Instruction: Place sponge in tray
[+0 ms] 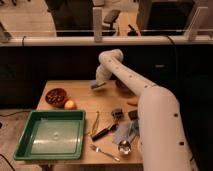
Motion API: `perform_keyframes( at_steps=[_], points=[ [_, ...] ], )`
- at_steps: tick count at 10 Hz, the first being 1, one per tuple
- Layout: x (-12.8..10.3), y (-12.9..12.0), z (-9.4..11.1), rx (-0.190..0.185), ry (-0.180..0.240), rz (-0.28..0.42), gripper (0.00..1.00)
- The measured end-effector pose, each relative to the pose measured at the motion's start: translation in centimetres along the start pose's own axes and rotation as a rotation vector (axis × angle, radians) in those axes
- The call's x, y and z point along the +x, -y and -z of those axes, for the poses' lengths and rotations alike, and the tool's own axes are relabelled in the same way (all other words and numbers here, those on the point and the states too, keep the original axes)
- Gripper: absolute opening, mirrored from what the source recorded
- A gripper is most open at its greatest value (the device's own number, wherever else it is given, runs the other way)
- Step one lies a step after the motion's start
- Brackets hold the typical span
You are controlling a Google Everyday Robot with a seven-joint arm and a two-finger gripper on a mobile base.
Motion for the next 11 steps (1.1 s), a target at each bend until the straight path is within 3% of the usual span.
perform_keyframes(
  at_steps=[11],
  points=[
    [-0.2,1.5,0.6,0.043,0.012,0.02,0.03]
  ],
)
